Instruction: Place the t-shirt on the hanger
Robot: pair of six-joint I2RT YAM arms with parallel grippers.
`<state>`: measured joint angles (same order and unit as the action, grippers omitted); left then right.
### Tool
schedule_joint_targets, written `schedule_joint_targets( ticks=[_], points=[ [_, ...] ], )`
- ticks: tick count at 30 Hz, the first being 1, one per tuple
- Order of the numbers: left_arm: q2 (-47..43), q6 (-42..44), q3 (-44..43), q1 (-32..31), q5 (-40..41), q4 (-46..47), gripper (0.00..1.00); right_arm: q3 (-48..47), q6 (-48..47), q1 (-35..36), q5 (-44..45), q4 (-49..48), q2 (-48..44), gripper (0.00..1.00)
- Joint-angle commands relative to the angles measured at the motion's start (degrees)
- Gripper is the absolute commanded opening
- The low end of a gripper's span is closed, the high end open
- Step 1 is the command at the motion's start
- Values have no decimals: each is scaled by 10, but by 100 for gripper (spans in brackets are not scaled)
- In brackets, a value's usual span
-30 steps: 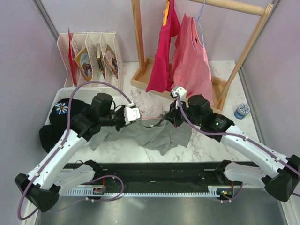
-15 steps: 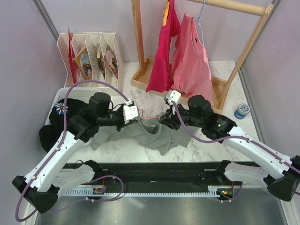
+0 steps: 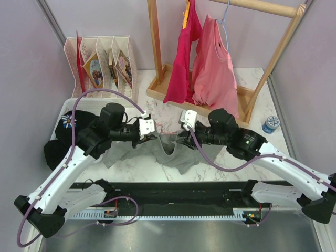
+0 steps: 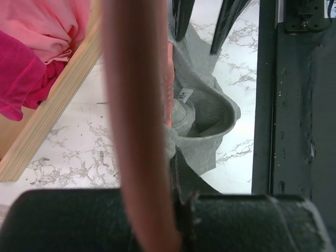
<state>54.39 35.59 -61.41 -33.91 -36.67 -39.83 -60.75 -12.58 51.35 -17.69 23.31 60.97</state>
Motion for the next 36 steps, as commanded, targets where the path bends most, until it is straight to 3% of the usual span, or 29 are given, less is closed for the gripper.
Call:
schedule_joint_targets(
  ticks=[1, 6, 7, 9, 11, 18, 25, 28, 29, 33, 35, 36],
  points=[
    [-10, -29, -14, -6, -44, 38, 2, -59, -88, 3, -38, 58, -56, 46],
    [-16, -51, 1, -6, -59, 64, 2, -83, -111, 2, -22, 112, -86, 57],
    [-16, -49, 3, -6, -66, 65, 2, -89, -113, 2, -16, 116, -79, 65],
    [-15, -46, 3, -6, -71, 65, 2, -106, -119, 2, 2, 124, -62, 70],
    [-13, -43, 1, -6, -72, 65, 2, -119, -131, 2, -1, 126, -31, 70],
    [-3, -43, -14, -7, -62, 58, 2, -198, -148, 12, -45, 152, 59, 56],
    [-3, -46, -15, -8, -62, 58, 2, -207, -171, 45, -29, 173, 93, 51],
    [-6, -45, -13, -9, -65, 58, 2, -204, -179, 50, -8, 169, 108, 41],
    [-9, -46, -13, -9, -65, 58, 2, -203, -177, 52, -2, 168, 110, 28],
    [-22, -47, -5, -9, -68, 55, 2, -197, -168, 51, 22, 168, 114, 1],
    [-31, -47, 1, -9, -68, 52, 2, -187, -159, 51, 41, 167, 109, 0],
    [-33, -47, 3, -9, -68, 51, 2, -184, -152, 51, 42, 167, 103, 6]
  ],
)
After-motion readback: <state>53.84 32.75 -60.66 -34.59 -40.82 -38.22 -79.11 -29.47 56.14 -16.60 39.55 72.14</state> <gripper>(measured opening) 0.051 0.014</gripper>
